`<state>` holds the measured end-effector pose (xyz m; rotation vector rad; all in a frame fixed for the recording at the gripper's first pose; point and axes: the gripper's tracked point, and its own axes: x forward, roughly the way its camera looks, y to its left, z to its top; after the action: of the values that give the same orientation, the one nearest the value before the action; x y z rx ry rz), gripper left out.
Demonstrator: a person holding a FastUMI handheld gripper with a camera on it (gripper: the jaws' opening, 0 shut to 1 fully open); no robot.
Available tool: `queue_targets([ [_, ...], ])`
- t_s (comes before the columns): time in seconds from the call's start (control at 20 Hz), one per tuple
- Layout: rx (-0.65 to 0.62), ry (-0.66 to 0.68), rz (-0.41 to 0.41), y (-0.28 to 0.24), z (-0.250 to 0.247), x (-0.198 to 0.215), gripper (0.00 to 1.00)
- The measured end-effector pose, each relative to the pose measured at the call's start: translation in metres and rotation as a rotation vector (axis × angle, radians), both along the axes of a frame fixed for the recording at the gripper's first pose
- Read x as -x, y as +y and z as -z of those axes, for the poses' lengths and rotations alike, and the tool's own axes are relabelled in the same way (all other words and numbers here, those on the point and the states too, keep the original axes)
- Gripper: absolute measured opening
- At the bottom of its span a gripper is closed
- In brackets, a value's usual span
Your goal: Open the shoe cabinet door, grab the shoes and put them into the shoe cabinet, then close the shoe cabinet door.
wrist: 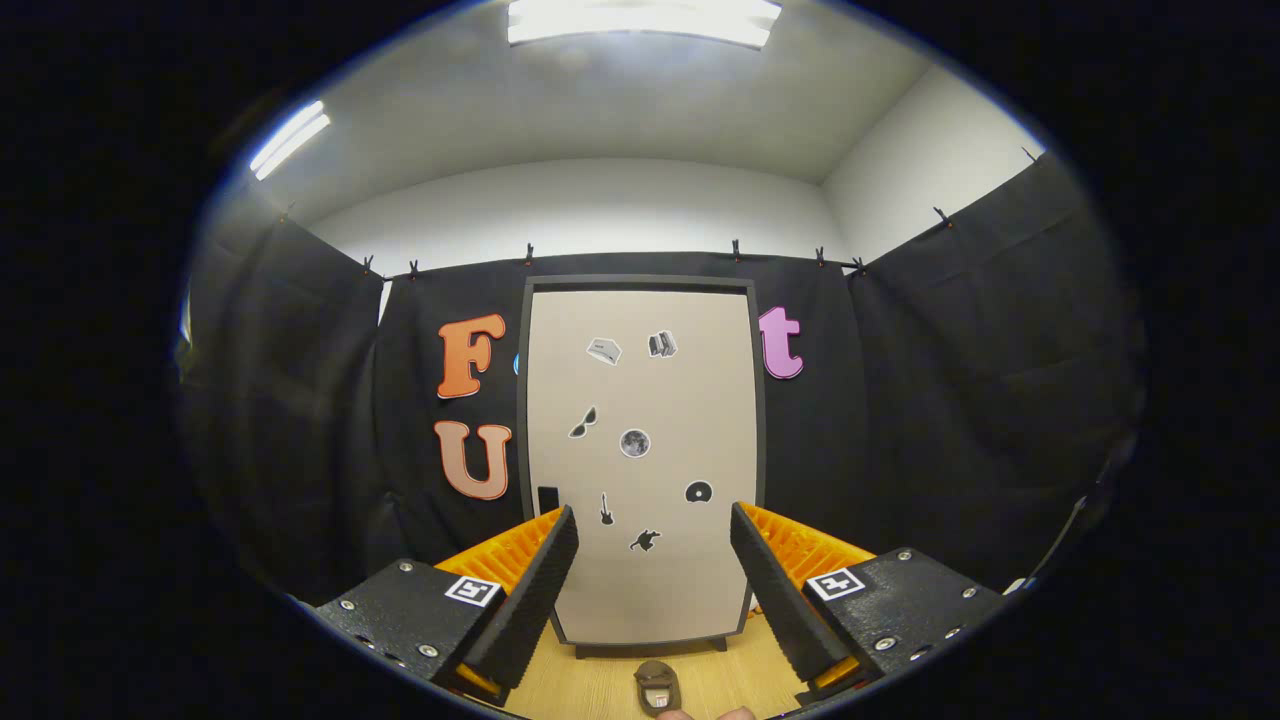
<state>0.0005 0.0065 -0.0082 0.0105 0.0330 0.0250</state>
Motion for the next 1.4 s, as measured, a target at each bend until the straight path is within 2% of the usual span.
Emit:
queue_targets([
  [0.55, -0.019, 0.026, -0.037, 0.036, 0.018, -0.023, 0.96],
  [0.95, -0.009, 0.023, -0.011, 0.074, 0.034, -0.048, 0.96],
  [1.4, 0.032, 0.021, -0.021, 0.103, 0.063, -0.099, 0.96],
])
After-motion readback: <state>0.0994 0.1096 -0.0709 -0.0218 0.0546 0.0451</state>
